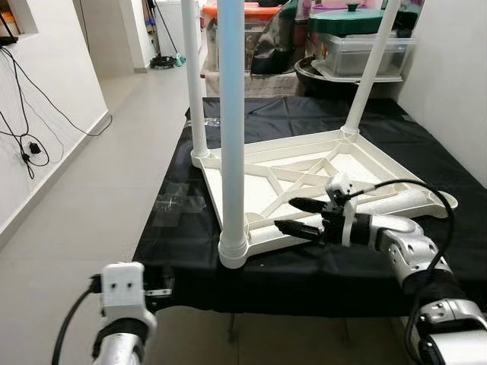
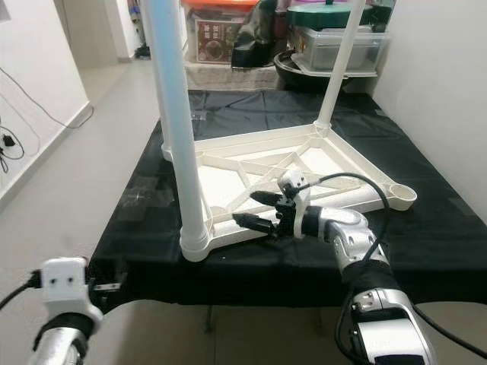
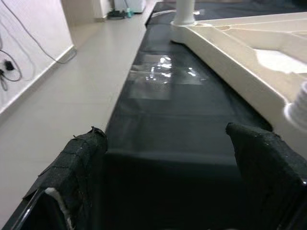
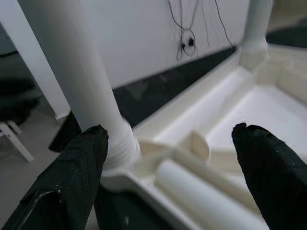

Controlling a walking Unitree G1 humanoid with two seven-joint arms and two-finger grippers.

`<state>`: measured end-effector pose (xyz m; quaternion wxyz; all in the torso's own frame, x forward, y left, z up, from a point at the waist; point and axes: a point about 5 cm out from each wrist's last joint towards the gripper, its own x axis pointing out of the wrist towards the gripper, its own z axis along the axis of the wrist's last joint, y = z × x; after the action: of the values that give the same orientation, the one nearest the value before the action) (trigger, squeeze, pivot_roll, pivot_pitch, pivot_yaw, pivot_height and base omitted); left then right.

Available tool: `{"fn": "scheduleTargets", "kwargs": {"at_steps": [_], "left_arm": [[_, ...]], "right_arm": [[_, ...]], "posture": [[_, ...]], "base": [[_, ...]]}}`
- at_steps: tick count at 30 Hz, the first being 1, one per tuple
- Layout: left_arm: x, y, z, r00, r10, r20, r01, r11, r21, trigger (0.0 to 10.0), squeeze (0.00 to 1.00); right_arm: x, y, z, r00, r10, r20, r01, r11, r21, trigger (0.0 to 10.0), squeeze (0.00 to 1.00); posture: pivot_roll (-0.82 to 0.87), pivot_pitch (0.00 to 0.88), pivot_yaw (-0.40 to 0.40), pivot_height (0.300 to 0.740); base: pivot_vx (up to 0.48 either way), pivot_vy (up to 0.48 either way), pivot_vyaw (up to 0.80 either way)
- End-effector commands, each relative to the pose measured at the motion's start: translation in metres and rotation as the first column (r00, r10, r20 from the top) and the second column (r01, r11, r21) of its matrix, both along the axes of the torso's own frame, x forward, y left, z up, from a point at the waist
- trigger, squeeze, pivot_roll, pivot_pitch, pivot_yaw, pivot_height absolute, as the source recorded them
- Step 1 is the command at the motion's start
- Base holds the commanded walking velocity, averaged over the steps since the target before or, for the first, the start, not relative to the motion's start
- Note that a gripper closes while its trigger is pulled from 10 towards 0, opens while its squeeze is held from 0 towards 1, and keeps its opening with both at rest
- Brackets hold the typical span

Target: Building children table

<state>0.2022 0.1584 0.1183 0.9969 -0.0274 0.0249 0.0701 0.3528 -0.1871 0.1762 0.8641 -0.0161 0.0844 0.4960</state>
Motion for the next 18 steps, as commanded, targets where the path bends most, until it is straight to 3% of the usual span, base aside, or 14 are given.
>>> {"fn": "scheduleTargets", "kwargs": {"at_steps": [1, 5, 6, 7, 14, 18], "left_arm": [[-0.001, -0.001, -0.001, 1.0, -0.009, -0.003, 0.009, 1.0, -0.004, 10.0, 0.0], [0.0, -0.004, -0.001, 1.0, -0.03, 0.001, 0.03, 0.999, -0.014, 10.0, 0.0], [0.0, -0.005, -0.001, 0.999, -0.035, 0.0, 0.035, 0.999, -0.017, 10.0, 0.0], [-0.001, -0.005, -0.001, 0.999, -0.041, 0.001, 0.041, 0.999, -0.018, 10.0, 0.0], [0.0, -0.01, 0.003, 0.997, -0.076, 0.009, 0.075, 0.996, 0.055, 10.0, 0.0], [0.0, -0.011, 0.002, 0.997, -0.078, 0.005, 0.078, 0.996, 0.044, 10.0, 0.0]], "right_arm": [[0.002, 0.001, 0.002, 1.0, 0.001, -0.005, -0.001, 0.999, 0.035, 10.0, 1.0], [0.002, 0.018, 0.009, 0.996, 0.086, 0.022, -0.088, 0.993, 0.076, 10.0, 1.0], [0.0, 0.021, 0.009, 0.992, 0.127, 0.011, -0.128, 0.988, 0.085, 10.0, 0.9], [-0.002, 0.025, 0.012, 0.987, 0.161, 0.012, -0.162, 0.981, 0.103, 10.0, 0.0], [-0.005, 0.038, 0.017, 0.967, 0.253, 0.017, -0.253, 0.957, 0.142, 10.0, 0.0], [-0.003, 0.042, 0.017, 0.969, 0.246, 0.023, -0.247, 0.96, 0.134, 10.0, 0.0]], "posture": [[0.01, 0.003, -0.024, 0.74], [0.01, 0.003, -0.024, 0.74], [0.01, 0.003, -0.024, 0.74], [0.01, 0.003, -0.024, 0.74], [0.01, 0.003, -0.024, 0.74], [0.02, 0.009, -0.031, 0.74]], "base": [[0.0, 0.0, 0.0], [0.0, 0.0, 0.0], [0.0, 0.0, 0.0], [0.0, 0.0, 0.0], [0.0, 0.0, 0.0], [0.0, 0.0, 0.0]]}}
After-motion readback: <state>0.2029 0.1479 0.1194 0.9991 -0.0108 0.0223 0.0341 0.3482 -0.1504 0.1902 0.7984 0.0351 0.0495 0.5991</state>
